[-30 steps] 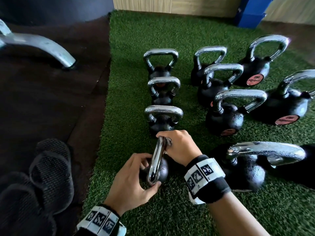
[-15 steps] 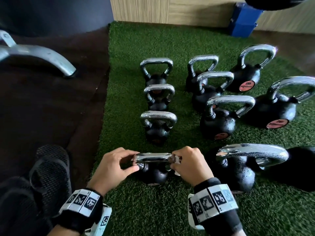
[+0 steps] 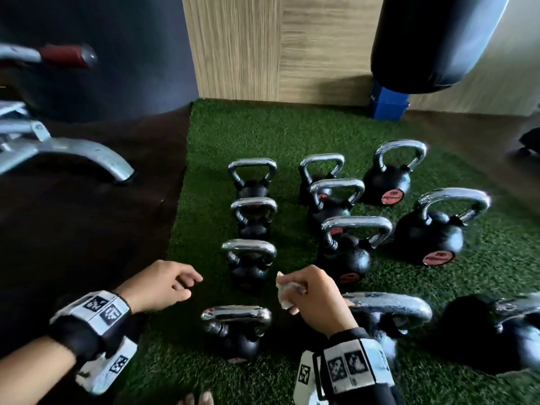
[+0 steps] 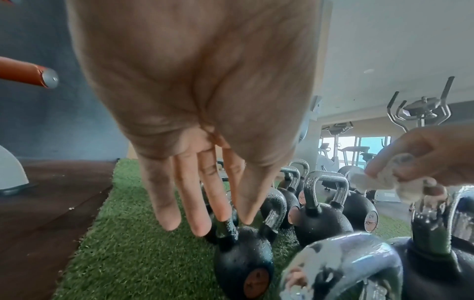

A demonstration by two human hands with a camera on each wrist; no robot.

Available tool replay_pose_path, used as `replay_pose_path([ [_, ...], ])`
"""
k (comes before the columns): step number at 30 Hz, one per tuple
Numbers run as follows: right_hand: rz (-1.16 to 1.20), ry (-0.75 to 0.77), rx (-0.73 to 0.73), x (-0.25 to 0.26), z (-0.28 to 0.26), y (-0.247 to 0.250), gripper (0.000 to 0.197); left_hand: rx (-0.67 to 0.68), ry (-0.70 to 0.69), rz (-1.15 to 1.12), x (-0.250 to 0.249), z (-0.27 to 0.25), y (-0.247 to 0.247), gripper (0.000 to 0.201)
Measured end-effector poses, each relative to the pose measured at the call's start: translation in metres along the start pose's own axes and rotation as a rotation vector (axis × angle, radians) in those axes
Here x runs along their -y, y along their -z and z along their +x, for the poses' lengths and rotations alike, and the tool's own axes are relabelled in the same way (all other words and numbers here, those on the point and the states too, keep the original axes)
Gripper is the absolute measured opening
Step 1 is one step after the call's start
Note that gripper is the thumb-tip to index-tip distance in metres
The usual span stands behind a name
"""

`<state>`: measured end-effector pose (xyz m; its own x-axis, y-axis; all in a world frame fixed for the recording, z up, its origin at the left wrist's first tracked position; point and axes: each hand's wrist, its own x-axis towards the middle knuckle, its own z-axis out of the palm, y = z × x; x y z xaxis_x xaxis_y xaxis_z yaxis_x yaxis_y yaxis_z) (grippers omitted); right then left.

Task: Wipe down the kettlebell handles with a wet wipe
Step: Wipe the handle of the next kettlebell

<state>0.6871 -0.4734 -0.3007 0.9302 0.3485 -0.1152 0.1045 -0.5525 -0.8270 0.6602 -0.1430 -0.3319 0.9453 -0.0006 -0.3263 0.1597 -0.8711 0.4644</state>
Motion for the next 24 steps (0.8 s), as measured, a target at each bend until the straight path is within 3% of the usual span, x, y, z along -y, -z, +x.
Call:
replay_pose_path([
  [4, 0.053, 0.043, -0.146, 0.000, 0.030, -0.007, 0.024, 0.052, 0.035, -0.019, 0.015, 0.034, -0.011, 0.035],
  [9, 0.031, 0.081, -0.262, -0.003, 0.068, -0.023, 0.025, 0.104, 0.037, -0.194, 0.037, 0.094, -0.042, 0.071],
  [11, -0.005, 0.078, -0.261, -0.001, 0.085, -0.027, 0.023, 0.095, 0.021, -0.298, 0.044, 0.116, -0.057, 0.084],
  [16, -0.147, 0.094, -0.210, 0.003, 0.127, -0.037, 0.015, 0.088, -0.108, -0.413, 0.057, 0.164, -0.084, 0.089],
  [24, -0.300, 0.299, -0.187, -0.001, 0.152, -0.048, 0.009, 0.124, -0.277, -0.574, 0.051, 0.194, -0.105, 0.101],
])
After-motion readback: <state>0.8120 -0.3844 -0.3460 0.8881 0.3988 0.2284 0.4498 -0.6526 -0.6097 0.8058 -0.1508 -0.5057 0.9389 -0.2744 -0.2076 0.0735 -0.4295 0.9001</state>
